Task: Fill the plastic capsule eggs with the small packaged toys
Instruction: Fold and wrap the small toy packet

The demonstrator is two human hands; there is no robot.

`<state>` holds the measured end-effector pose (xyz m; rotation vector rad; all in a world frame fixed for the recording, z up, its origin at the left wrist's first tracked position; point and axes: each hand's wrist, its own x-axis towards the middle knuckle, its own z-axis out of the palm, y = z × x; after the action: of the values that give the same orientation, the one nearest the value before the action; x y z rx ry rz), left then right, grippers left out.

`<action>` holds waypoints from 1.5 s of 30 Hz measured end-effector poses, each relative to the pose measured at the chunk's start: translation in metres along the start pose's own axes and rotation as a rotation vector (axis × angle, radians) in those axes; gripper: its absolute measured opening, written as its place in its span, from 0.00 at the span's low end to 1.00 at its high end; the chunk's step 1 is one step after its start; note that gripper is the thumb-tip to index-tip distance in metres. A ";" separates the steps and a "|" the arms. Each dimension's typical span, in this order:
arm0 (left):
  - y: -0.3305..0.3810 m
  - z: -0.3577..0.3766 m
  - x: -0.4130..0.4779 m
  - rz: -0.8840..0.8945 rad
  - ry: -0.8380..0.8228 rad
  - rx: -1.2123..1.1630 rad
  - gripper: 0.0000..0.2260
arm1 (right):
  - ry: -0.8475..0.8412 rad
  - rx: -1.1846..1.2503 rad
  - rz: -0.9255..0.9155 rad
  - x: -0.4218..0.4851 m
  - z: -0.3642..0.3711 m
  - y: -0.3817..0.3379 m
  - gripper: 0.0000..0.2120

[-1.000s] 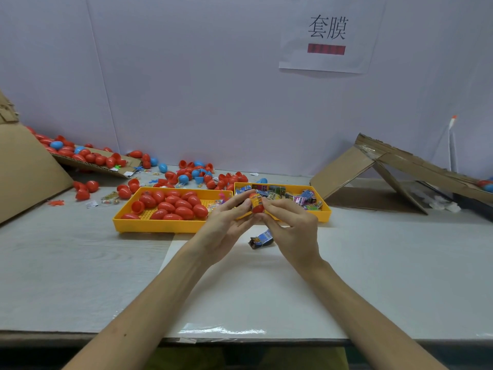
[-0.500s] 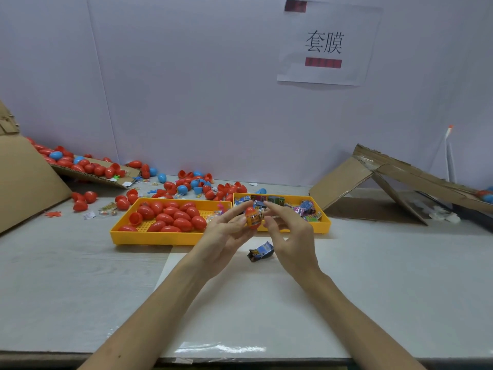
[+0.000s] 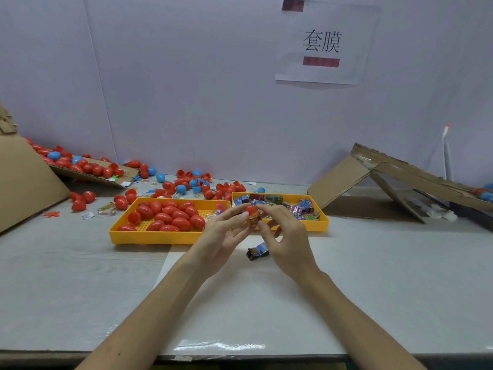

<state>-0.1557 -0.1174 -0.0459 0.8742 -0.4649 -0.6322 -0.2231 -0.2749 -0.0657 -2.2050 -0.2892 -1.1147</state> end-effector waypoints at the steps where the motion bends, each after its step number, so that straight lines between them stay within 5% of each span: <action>1: 0.000 0.001 0.000 -0.002 -0.021 0.000 0.15 | 0.016 0.002 -0.003 0.000 0.000 -0.001 0.16; 9: -0.001 0.002 -0.001 -0.005 -0.008 -0.059 0.21 | 0.109 -0.046 -0.160 0.000 -0.001 -0.001 0.16; 26: -0.003 0.001 0.001 -0.031 -0.001 -0.021 0.23 | 0.118 -0.017 -0.170 0.000 0.000 0.004 0.14; 33: -0.005 0.001 0.004 0.069 0.135 0.276 0.29 | 0.171 0.178 0.135 0.004 -0.002 0.001 0.09; 39: -0.010 -0.002 0.006 0.148 0.193 0.529 0.24 | -0.049 0.499 0.426 0.008 -0.008 0.006 0.06; 42: -0.009 -0.002 0.006 0.163 0.185 0.575 0.23 | 0.016 0.797 0.660 0.013 -0.015 0.010 0.05; 45: -0.016 -0.002 0.004 0.251 0.150 0.899 0.19 | 0.150 0.972 0.902 0.019 -0.024 0.022 0.06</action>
<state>-0.1561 -0.1265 -0.0596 1.6654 -0.7241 -0.0927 -0.2165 -0.3089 -0.0505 -1.1331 0.2045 -0.4429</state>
